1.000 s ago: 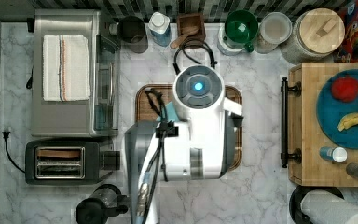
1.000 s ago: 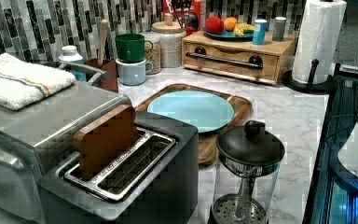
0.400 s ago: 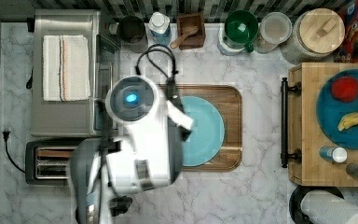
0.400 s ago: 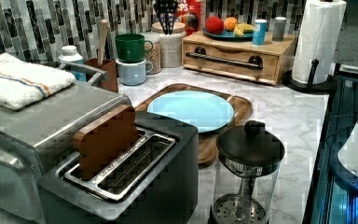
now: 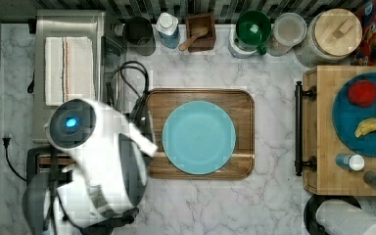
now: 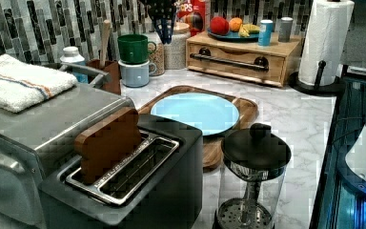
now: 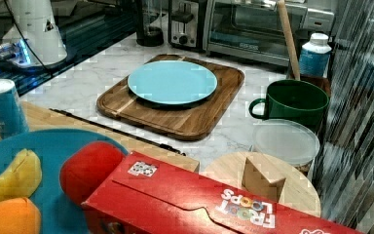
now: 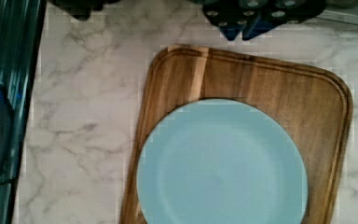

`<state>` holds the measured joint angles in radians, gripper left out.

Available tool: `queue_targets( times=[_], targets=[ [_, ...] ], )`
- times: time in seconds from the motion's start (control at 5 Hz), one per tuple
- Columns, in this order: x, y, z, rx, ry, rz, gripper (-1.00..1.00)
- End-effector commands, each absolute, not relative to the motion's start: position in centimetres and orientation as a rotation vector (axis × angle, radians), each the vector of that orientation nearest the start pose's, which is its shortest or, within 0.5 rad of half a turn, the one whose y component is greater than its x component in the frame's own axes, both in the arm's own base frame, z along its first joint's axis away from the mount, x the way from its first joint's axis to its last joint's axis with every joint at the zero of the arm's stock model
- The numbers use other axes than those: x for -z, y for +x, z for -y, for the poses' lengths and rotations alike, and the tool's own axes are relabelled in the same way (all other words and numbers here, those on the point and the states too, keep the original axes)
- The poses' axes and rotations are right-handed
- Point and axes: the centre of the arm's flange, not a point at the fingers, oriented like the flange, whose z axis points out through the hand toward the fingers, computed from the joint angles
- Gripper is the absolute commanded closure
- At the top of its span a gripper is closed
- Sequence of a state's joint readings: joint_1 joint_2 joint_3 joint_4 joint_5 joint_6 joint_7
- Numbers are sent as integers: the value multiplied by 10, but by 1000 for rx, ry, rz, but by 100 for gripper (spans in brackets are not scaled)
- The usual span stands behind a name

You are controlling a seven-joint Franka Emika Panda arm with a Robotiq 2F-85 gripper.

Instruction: Pick up the toast.

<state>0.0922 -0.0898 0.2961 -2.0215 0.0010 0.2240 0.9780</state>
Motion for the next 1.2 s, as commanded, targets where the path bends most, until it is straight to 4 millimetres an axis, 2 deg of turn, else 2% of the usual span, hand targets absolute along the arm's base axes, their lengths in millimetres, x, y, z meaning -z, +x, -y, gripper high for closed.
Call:
queue_targets(
  times=[0.2,0.4,0.8,1.2],
  targets=[
    [-543,463,-293,-195,-2301,-2096,100],
    [-539,456,-313,-242,-2259,-2106,-100],
    [-511,435,-341,-288,-2191,-2156,-100],
    [-482,431,-371,-355,-2141,-2238,-100]
  ],
)
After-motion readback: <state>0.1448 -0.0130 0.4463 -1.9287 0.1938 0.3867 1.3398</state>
